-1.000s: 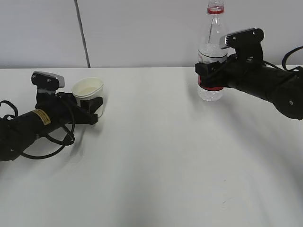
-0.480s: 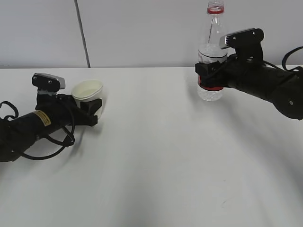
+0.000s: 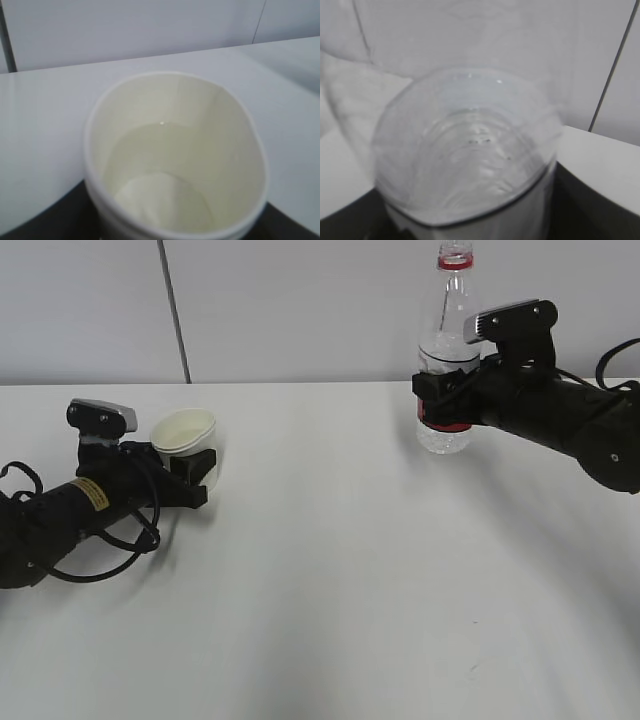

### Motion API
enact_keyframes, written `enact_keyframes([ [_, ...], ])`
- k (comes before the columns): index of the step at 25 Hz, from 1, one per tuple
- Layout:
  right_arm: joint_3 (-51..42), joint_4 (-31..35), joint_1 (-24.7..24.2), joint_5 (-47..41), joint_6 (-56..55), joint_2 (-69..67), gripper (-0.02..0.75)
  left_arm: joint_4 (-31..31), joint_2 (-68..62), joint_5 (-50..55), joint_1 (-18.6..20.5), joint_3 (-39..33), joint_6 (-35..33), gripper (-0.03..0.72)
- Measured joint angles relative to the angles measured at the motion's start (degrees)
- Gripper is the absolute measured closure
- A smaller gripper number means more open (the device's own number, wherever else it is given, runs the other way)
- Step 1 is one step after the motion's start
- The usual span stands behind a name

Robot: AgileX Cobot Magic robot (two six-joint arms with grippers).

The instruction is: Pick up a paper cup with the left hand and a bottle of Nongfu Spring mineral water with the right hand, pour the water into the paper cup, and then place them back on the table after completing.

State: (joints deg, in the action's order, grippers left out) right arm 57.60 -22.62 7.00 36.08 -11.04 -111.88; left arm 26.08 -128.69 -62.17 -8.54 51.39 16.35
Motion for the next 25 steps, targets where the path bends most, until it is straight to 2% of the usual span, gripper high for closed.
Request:
enact_keyframes([
  [3,0.0,0.0,0.0,0.3,0.0,0.0,0.288,-0.4,-0.2,-0.5,0.0,0.0,0.0,0.263],
  [8,0.0,0.0,0.0,0.3,0.0,0.0,0.288,-1.9,-0.5,0.7,0.0,0.0,-0.1,0.138],
  [10,0.0,0.0,0.0,0.3,0.0,0.0,0.288,-2.0,-0.5,0.7,0.0,0.0,-0.1,0.117],
  [18,0.0,0.0,0.0,0.4,0.0,0.0,0.288,-2.0,1.5,0.7,0.0,-2.8,-0.1,0.104],
  [25,0.0,0.0,0.0,0.4,0.0,0.0,0.288,-2.7,6.7,-0.6,0.0,-10.4,-0.6,0.104],
])
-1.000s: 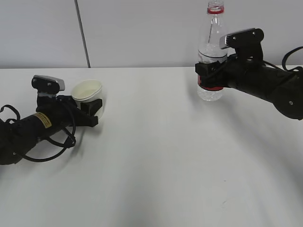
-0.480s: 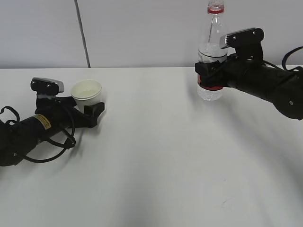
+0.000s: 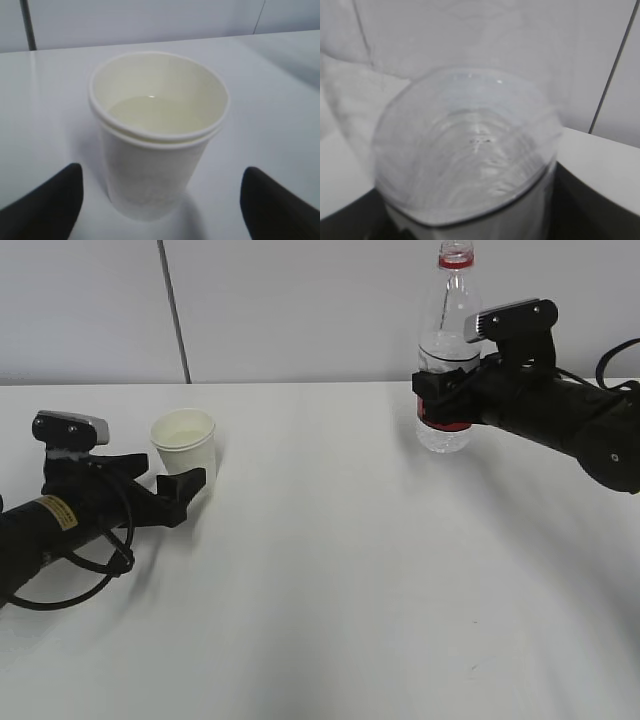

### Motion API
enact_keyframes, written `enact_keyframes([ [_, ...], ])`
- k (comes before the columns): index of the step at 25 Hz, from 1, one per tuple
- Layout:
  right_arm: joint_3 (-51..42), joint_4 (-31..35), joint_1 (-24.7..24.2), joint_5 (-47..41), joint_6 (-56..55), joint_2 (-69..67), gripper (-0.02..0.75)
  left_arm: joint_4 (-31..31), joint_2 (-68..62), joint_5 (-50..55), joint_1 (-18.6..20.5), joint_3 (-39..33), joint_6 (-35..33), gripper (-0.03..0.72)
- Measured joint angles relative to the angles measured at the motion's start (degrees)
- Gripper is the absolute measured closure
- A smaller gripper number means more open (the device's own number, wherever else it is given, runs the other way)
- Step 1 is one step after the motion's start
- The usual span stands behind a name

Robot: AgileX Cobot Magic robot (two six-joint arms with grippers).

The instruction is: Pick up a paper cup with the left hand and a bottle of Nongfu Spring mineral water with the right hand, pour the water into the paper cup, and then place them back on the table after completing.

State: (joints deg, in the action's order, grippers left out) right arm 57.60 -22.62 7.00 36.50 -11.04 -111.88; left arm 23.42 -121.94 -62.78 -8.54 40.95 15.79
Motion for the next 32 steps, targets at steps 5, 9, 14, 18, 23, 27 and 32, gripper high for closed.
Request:
enact_keyframes([
  [5,0.0,0.0,0.0,0.0,0.0,0.0,0.288,-1.9,4.1,-0.2,0.0,-4.3,-2.9,0.104],
  [9,0.0,0.1,0.0,1.1,0.0,-0.8,0.288,-2.1,5.8,-0.2,0.0,-5.3,-3.3,0.104],
  [14,0.0,0.1,0.0,5.1,-2.2,-4.3,0.288,-2.2,6.3,-0.2,0.0,-5.4,-3.5,0.104],
  [18,0.0,0.1,0.0,6.5,-3.9,-6.3,0.288,-2.2,6.5,-0.2,0.0,-5.4,-3.5,0.104],
  [23,0.0,0.1,0.0,9.0,-5.4,-8.3,0.288,-2.3,6.5,-0.2,0.0,-5.4,-3.5,0.104],
  [27,0.0,0.2,0.0,9.0,-5.5,-10.0,0.288,-2.3,6.5,-0.2,0.0,-5.4,-3.5,0.104],
  [32,0.0,-0.2,0.0,9.0,-5.5,-10.3,0.288,-2.3,6.5,-0.2,0.0,-5.4,-3.5,0.104],
])
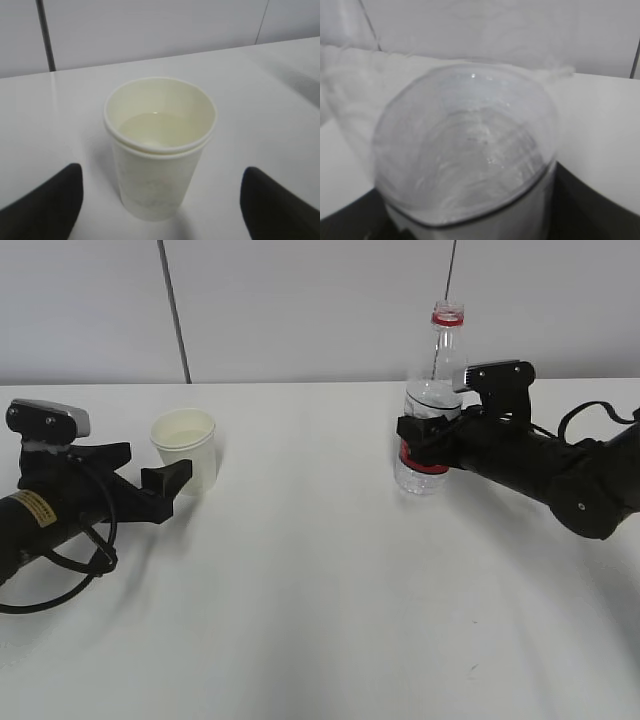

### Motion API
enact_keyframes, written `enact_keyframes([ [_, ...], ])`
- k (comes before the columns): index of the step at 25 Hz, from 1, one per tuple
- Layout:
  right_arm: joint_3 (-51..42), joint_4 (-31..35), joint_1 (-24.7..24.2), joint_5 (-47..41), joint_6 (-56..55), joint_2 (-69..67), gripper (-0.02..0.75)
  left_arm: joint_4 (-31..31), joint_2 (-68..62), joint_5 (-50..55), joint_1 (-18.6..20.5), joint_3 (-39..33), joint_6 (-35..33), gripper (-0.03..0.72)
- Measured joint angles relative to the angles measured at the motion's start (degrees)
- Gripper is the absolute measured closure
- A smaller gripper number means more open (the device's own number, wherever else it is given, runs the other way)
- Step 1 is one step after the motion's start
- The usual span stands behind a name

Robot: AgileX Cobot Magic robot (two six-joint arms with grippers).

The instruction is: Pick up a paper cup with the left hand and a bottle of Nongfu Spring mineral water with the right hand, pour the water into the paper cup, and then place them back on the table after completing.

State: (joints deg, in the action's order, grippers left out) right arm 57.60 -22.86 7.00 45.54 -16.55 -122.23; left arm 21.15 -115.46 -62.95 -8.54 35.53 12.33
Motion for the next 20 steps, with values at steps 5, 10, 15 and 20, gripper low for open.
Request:
enact_keyframes([
  [5,0.0,0.0,0.0,1.0,0.0,-0.8,0.288,0.0,0.0,0.0,0.0,0.0,0.0,0.104],
  [10,0.0,0.0,0.0,1.2,0.0,-0.9,0.288,0.2,0.0,0.0,0.0,0.0,0.0,0.104],
  [15,0.0,0.0,0.0,1.2,0.0,-1.0,0.288,0.2,0.0,0.0,0.0,0.0,0.0,0.104],
  [20,0.0,0.0,0.0,1.2,0.0,-1.0,0.279,0.6,0.0,0.0,0.0,0.0,0.0,0.104],
])
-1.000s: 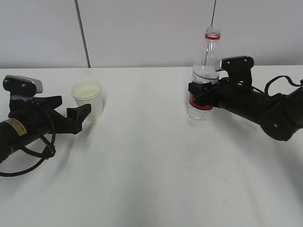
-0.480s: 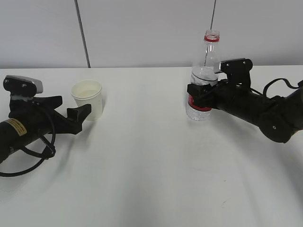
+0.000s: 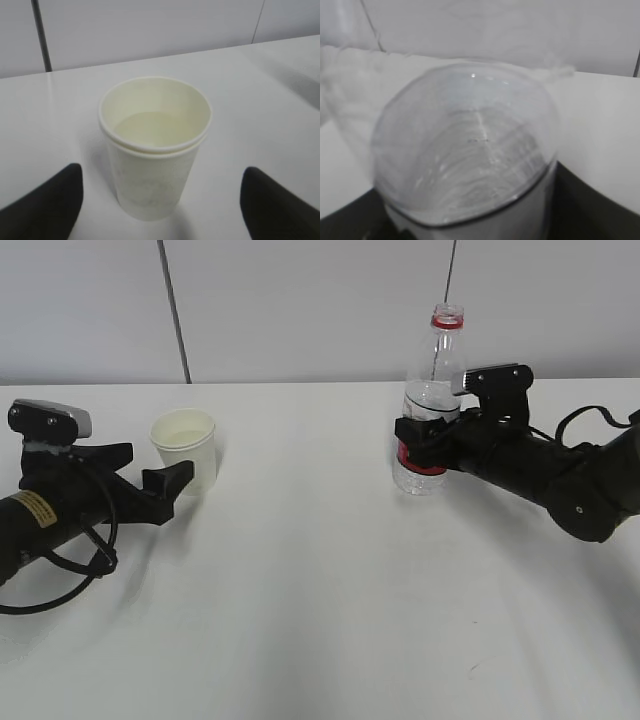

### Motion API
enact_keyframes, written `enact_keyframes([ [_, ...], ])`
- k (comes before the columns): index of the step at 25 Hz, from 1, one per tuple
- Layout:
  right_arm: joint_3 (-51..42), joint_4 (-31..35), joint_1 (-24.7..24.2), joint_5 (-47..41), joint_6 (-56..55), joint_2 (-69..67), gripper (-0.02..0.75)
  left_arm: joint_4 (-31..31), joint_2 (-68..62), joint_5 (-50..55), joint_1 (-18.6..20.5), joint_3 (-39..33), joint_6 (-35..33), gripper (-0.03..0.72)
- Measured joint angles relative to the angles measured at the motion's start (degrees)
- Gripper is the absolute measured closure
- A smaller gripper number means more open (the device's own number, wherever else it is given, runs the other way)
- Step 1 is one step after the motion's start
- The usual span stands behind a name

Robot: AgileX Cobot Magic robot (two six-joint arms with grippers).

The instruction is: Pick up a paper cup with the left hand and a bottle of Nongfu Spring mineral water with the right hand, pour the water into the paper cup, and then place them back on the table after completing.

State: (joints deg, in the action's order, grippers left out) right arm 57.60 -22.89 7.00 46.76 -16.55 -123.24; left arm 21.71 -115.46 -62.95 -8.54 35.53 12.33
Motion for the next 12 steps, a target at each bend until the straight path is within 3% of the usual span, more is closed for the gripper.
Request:
enact_keyframes([
  [6,0.0,-0.1,0.0,-0.2,0.1,0.0,0.141,0.1,0.0,0.0,0.0,0.0,0.0,0.104],
  [12,0.0,-0.3,0.0,-1.6,0.1,0.0,0.118,0.1,0.0,0.0,0.0,0.0,0.0,0.105],
])
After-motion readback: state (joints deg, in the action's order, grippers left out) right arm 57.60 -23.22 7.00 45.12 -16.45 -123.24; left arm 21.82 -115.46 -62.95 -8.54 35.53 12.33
